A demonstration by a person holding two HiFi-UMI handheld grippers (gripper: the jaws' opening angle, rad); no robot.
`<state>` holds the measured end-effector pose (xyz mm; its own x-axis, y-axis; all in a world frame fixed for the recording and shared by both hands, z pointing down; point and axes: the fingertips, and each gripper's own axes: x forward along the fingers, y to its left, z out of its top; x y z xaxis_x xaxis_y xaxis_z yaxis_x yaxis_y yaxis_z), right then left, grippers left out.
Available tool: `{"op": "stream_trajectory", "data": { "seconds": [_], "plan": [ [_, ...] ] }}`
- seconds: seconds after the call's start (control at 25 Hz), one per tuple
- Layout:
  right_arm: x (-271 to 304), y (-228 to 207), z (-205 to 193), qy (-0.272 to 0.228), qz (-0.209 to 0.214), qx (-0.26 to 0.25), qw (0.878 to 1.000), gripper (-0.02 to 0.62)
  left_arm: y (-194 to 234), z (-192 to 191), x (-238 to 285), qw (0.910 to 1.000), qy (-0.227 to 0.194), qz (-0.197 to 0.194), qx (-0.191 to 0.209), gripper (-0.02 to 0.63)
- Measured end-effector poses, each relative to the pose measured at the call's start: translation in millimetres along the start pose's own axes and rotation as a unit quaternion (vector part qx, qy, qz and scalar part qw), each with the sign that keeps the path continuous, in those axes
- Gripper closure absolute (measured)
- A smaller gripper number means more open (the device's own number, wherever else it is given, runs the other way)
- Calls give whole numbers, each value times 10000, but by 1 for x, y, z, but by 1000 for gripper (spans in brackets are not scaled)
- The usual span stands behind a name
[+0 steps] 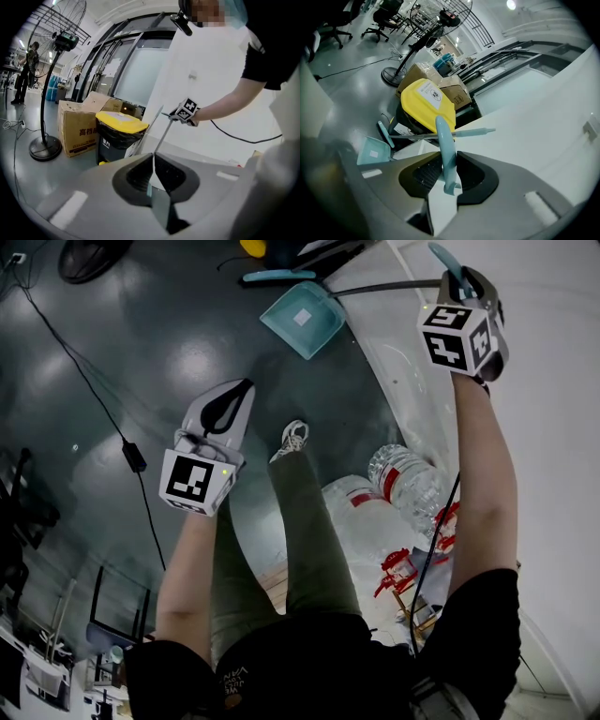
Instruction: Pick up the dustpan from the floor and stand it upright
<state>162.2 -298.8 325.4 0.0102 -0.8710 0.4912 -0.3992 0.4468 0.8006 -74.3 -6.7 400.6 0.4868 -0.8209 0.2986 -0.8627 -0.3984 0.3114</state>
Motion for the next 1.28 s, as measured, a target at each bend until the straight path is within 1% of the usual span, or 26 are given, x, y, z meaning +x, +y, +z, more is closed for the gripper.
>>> {"op": "stream_trajectory", "data": {
  "seconds": [0.08,0.2,0.32,0.4,0.52,0.76,0.84,0.92,1.04,1.16,1.28],
  "plan": [
    [-8,4,-3,-27,-32,45,10000,503,-2,0,-1,10000,75,-34,-45,541],
    [-19,12,-9,-88,-19,195,9998,501,-3,1,-1,9999,25,-120,49,541],
    [-29,23,-12,-178,115,534,9983,502,-4,3,0,9998,54,-203,70,541],
    [-37,32,-12,-234,219,756,9966,494,-5,6,-2,9995,24,-269,135,541],
    [-49,43,-9,-278,373,1109,9927,479,-5,14,-7,9992,94,-353,129,541],
    [-75,65,-8,-143,700,1435,9871,463,-8,32,-26,9986,168,-488,143,541],
    [-81,69,-7,-50,755,1585,9845,458,-5,39,-29,9981,151,-557,218,541],
    [-87,73,-8,49,793,1805,9804,448,-2,46,-30,9973,50,-631,362,541],
    [-98,79,-11,104,880,2250,9703,433,-7,56,-34,9964,37,-720,442,540],
    [-113,76,-2,-48,842,2622,9613,433,-14,71,-39,9956,82,-797,488,540],
    [-128,75,3,-188,827,2954,9516,433,-20,79,-45,9942,80,-865,632,540]
  ]
}}
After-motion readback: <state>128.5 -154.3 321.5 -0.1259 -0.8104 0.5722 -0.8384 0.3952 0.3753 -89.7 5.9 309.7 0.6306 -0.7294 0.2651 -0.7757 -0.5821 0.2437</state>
